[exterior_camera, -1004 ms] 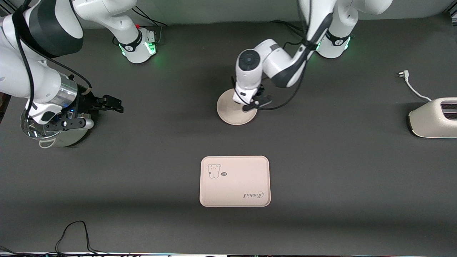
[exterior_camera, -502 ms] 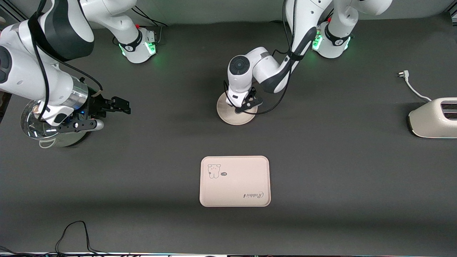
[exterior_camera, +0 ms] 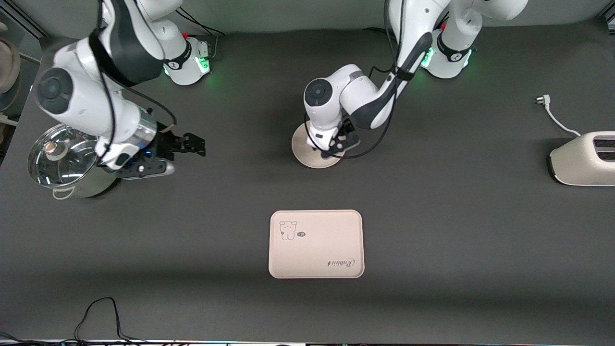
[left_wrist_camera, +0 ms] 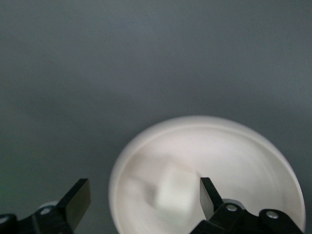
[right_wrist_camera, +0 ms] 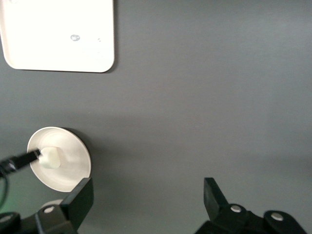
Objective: Place bun in plate and plate on tray
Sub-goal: 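Release the bun onto the plate while the right gripper reaches the plate, then grasp the plate rim with the right gripper while the left gripper withdraws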
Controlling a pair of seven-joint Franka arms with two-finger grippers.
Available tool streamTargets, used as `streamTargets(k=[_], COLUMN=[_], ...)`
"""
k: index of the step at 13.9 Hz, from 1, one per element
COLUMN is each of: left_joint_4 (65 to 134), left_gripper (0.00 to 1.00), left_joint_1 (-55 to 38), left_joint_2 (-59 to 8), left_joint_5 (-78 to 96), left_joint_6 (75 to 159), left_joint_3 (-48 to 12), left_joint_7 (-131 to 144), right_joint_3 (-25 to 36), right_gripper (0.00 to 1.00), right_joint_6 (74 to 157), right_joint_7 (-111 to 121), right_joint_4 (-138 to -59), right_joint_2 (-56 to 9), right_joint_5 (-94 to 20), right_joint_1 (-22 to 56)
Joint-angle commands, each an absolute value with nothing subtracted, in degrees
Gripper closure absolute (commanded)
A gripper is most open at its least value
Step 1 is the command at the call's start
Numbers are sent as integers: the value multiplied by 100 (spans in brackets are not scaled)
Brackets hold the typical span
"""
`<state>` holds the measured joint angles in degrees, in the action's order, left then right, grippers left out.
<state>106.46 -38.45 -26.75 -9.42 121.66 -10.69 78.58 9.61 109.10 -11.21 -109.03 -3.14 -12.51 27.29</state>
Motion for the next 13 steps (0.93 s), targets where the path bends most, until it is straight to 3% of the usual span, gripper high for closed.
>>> streamTargets(k=[1,8,10,13], left_joint_4=[10512,10564,10634,10679], left_gripper=[0,0,0,0], left_joint_1=[-3132,-978,-591,102], left_joint_2=[-1980,-862,-643,-405], left_joint_5=[-1081,-1046,-1020,-320], left_joint_6=[11436,11391,11391,11067], left_joint_3=[-993,-984,-984,-976], left_joint_7=[6965,3976,3439,2509], right_joint_3=[1011,1020,1020,1028], right_gripper=[0,0,0,1], right_joint_6=[11529,13586,13894,15043], right_joint_7=[-1484,-1801,-2081,-2697], right_joint_4=[-11372,-12559,-12604,-12595], right_joint_2=[-255,-430,-771,-1544], right_joint_5=[-1406,-2100,-2101,-2101], right_joint_1=[3154,4226,4568,5193])
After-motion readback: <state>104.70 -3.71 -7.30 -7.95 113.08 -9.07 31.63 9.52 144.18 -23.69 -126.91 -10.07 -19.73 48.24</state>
